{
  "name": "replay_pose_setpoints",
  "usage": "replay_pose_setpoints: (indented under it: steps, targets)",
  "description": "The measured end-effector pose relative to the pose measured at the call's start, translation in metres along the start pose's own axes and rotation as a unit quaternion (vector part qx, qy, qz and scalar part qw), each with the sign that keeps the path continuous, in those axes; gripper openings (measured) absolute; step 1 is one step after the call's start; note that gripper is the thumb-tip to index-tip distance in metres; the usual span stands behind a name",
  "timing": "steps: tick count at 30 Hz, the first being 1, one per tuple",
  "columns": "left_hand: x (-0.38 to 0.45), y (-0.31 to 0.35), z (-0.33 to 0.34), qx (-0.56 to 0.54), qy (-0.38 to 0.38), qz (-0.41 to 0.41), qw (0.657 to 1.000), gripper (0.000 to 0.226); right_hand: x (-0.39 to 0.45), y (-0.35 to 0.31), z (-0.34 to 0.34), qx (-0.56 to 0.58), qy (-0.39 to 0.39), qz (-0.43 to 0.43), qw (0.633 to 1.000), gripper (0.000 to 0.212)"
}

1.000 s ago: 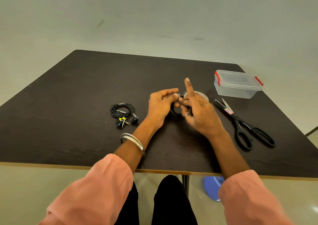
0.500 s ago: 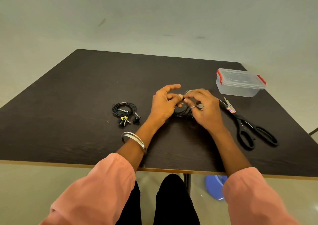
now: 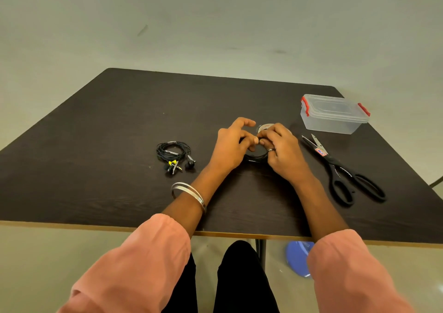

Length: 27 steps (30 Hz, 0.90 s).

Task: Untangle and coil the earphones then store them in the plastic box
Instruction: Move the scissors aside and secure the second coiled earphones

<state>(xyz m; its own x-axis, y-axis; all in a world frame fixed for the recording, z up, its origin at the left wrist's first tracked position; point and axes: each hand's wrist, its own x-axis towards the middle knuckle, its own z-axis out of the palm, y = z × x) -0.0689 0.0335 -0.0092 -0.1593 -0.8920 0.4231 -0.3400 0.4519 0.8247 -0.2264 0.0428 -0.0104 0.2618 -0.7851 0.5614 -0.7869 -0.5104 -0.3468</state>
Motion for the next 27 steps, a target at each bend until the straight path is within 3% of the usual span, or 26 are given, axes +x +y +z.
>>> replay_pose_setpoints:
  steps: [8, 11, 20, 27]
  targets:
    - [0.001, 0.002, 0.001, 0.133, 0.007, 0.09, 0.987, 0.02, 0.001, -0.005, -0.003, 0.035, -0.025, 0.066, 0.997, 0.021]
    - [0.002, 0.002, 0.002, 0.163, 0.018, 0.092, 0.982, 0.019, 0.001, -0.01, -0.007, 0.072, 0.005, 0.067, 0.995, 0.019]
    - [0.001, 0.002, -0.004, 0.028, 0.058, 0.014, 0.998, 0.012, 0.002, -0.01, 0.001, 0.185, 0.037, 0.131, 0.973, 0.055]
    - [0.001, 0.002, -0.003, -0.01, 0.047, 0.012, 0.999, 0.013, 0.005, -0.008, 0.003, 0.208, 0.073, 0.138, 0.966, 0.056]
